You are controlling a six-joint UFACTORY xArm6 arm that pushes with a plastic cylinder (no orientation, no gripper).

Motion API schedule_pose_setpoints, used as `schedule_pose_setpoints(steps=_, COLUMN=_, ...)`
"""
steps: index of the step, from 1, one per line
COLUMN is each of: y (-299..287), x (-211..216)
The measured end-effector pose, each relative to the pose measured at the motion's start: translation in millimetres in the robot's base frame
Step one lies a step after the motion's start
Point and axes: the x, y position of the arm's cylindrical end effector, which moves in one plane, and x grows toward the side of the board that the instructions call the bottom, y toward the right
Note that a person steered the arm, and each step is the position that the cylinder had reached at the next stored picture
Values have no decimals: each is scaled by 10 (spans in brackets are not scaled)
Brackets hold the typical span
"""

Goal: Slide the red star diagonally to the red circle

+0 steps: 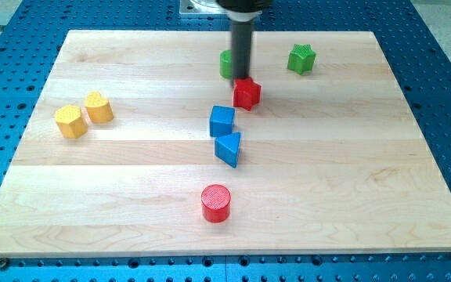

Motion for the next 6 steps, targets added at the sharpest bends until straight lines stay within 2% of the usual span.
schedule_pose_setpoints(steps=1, y=-301, x=444)
schedule_pose_setpoints(steps=2, y=-403, x=578)
schedule_pose_setpoints(steps=3, y=-265, x=941)
schedule_pose_setpoints(steps=4, y=213, x=1487)
schedule_pose_setpoints(steps=5, y=600, x=1379)
schedule_pose_setpoints(steps=6, y=658, x=1619)
